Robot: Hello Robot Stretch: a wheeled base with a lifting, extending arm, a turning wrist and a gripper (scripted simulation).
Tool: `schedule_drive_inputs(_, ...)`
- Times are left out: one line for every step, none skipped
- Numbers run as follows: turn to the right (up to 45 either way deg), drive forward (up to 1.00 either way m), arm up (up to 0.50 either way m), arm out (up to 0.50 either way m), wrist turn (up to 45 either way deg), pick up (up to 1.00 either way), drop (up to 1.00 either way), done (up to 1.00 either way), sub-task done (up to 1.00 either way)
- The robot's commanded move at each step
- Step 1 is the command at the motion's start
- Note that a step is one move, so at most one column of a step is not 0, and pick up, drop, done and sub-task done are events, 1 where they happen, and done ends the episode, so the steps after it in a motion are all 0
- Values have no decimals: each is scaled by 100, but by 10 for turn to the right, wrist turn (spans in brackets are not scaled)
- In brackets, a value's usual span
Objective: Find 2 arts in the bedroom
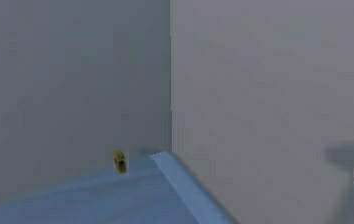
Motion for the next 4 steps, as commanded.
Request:
schedule_drive_inputs(450, 0, 0, 0, 0, 0, 0, 0, 0)
schedule_drive_inputs(450, 0, 0, 0, 0, 0, 0, 0, 0)
schedule_drive_inputs(450, 0, 0, 0, 0, 0, 0, 0, 0)
schedule_drive_inputs(180, 0, 0, 0, 0, 0, 0, 0, 0)
